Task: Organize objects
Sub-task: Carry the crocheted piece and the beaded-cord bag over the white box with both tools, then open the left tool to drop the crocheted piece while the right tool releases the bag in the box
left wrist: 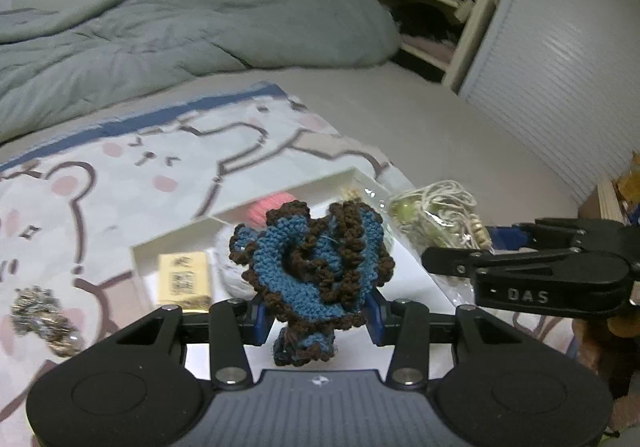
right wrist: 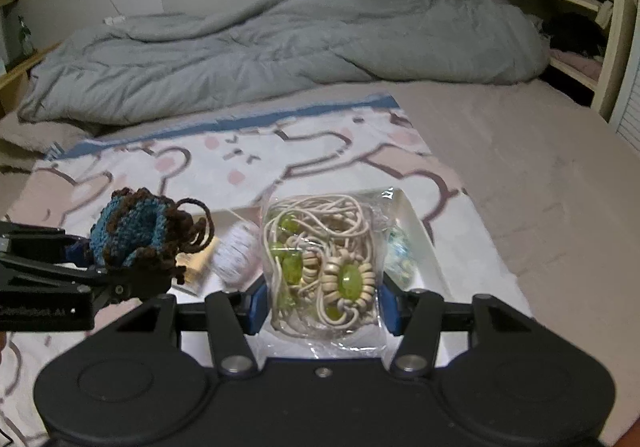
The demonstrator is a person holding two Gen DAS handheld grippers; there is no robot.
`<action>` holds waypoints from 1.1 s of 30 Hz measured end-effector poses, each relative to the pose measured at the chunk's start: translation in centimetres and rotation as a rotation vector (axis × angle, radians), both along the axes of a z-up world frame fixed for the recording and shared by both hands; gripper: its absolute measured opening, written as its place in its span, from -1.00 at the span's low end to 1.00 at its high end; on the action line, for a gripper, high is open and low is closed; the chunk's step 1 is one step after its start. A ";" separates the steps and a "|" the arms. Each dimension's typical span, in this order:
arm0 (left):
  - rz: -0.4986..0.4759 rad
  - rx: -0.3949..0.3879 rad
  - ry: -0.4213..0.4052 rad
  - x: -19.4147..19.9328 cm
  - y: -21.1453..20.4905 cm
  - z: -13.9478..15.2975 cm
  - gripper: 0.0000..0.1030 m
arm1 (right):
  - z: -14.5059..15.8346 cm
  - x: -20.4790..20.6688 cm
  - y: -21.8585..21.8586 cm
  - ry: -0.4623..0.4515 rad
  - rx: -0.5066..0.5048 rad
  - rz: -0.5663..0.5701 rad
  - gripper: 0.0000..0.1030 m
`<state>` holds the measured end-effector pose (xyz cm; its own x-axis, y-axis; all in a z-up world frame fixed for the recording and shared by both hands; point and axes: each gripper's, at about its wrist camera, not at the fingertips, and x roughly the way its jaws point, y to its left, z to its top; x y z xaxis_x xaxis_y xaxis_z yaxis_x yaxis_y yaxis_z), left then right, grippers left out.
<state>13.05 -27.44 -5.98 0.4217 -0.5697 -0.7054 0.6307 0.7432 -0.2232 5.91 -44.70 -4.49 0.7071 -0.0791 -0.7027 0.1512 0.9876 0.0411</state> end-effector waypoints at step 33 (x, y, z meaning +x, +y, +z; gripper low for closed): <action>-0.074 0.038 0.301 -1.6 -7.3 -8.8 0.01 | -7.2 0.5 -4.3 0.245 -0.097 0.080 0.21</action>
<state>11.48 -34.75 -14.76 0.1491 -0.5620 -0.8136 0.5937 0.7088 -0.3809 6.39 -49.03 -11.69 0.5237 -0.1050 -0.8454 0.0658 0.9944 -0.0827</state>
